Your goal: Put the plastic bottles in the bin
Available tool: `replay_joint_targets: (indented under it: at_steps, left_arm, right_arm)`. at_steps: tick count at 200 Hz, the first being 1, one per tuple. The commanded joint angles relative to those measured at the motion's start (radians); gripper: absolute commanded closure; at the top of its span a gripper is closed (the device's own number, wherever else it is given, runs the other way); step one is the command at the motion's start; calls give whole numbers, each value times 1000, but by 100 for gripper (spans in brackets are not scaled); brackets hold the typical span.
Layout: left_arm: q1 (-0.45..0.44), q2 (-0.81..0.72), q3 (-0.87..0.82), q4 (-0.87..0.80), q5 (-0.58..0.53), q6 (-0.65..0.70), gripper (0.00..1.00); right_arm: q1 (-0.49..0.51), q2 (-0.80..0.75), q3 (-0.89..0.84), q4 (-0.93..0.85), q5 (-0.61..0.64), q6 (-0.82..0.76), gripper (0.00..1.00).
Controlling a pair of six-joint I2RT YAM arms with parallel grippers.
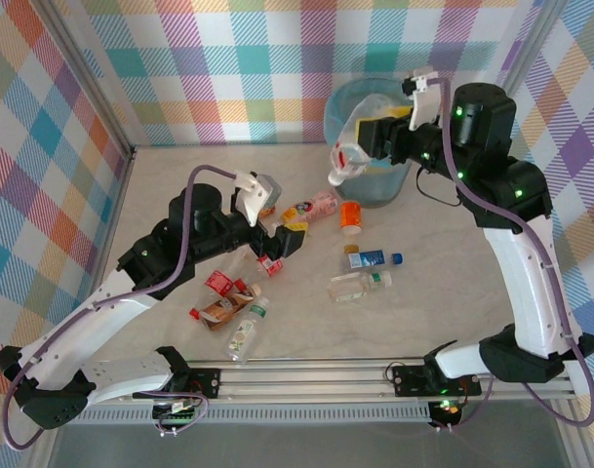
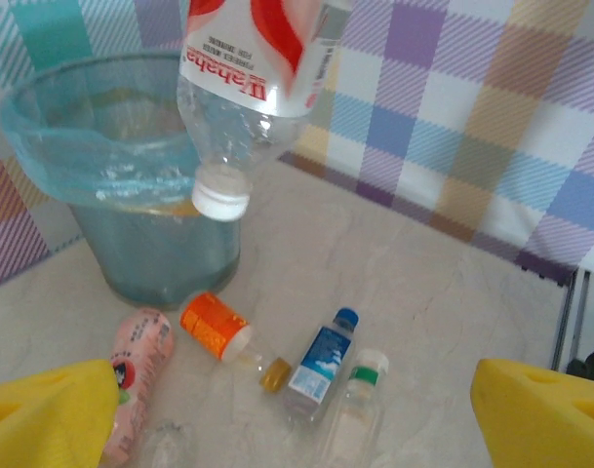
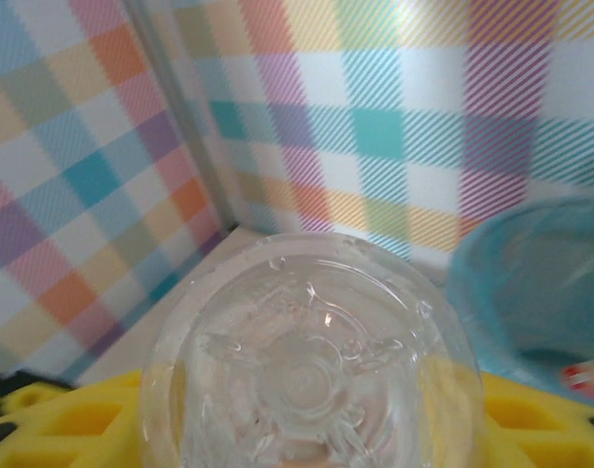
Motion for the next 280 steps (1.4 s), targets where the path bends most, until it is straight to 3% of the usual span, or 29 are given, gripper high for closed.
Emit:
replay_joint_targets:
  at_steps: [1, 46, 78, 131, 224, 280]
  left_arm:
    - [5, 12, 46, 54, -15, -42, 7]
    - [6, 98, 86, 93, -66, -81, 6]
    - [5, 172, 160, 42, -97, -99, 6]
    - [7, 188, 144, 1, -160, -140, 6]
    - [27, 185, 101, -59, -272, -246, 6]
    - [58, 202, 105, -107, -262, -262, 6]
  right_arm:
    - [-10, 53, 97, 106, 185, -134, 43]
    - [-77, 168, 169, 272, 357, -271, 44]
    - [-116, 277, 242, 255, 411, -287, 46]
    - [-132, 441, 355, 147, 454, -307, 46]
    - [-160, 557, 360, 60, 339, -232, 47]
    - [-161, 626, 347, 39, 162, -94, 49]
